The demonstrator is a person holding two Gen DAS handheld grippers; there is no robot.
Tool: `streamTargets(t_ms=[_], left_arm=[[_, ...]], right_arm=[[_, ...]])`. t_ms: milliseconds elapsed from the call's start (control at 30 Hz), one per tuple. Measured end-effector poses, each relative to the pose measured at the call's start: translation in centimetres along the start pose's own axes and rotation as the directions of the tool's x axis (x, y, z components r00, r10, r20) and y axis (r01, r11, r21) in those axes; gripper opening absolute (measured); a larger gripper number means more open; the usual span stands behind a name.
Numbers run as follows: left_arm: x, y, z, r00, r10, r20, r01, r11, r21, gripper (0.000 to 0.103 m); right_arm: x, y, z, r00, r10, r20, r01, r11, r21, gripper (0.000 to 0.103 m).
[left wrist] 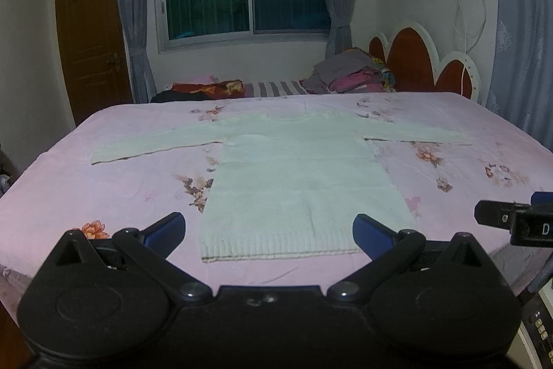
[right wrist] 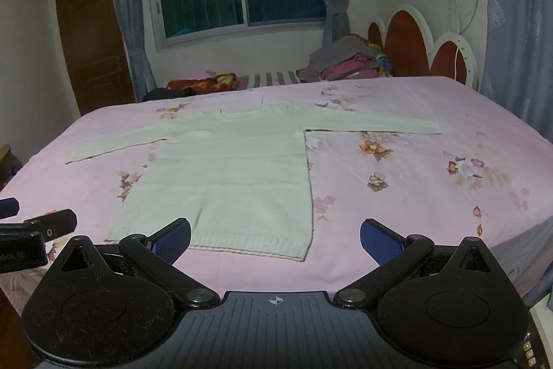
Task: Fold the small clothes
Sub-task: 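Move the right tool to the sleeve cuff and lower it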
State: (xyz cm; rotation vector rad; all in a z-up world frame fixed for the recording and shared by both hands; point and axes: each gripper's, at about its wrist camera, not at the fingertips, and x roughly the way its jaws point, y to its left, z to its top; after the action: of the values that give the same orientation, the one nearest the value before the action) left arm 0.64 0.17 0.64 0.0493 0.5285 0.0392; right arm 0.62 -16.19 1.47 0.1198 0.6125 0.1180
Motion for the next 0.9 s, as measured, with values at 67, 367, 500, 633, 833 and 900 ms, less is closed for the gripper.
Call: streamTargets(t_ms=[67, 367, 500, 633, 833, 900], left_arm=[[0.3, 0.1, 0.3, 1.000, 0.000, 0.011, 0.000, 1.000, -0.005, 0.103], [5.0, 1.1, 2.5, 0.999, -0.040, 0.035, 0.041, 0.999, -0.017, 0.103], [9.2, 1.7, 4.3, 0.998, -0.063, -0.017, 0.063, 0.998, -0.007, 0.103], [13.6, 2.0, 6.4, 0.996, -0.080, -0.049, 0.081, 0.997, 0.012, 0.103], [18.1, 2.9, 9.9, 0.984, -0.177, -0.028, 0.177, 0.984, 0.020, 0.103], [19.4, 3.1, 11.0, 0.981, -0.196, -0.013, 0.196, 0.980, 0.028, 0.103]], right_arm=[[0.5, -0.2, 0.3, 1.000, -0.004, -0.002, 0.004, 1.000, 0.006, 0.103], [4.6, -1.6, 2.5, 0.999, -0.048, -0.011, 0.048, 0.997, 0.058, 0.103], [7.5, -2.0, 4.3, 0.997, -0.081, -0.019, 0.082, 0.994, 0.074, 0.103], [11.0, -2.4, 6.3, 0.992, -0.125, -0.026, 0.126, 0.988, 0.085, 0.103], [15.2, -3.5, 10.1, 0.977, -0.214, -0.008, 0.213, 0.969, 0.124, 0.103], [16.2, -4.2, 11.4, 0.973, -0.231, 0.001, 0.229, 0.963, 0.140, 0.103]])
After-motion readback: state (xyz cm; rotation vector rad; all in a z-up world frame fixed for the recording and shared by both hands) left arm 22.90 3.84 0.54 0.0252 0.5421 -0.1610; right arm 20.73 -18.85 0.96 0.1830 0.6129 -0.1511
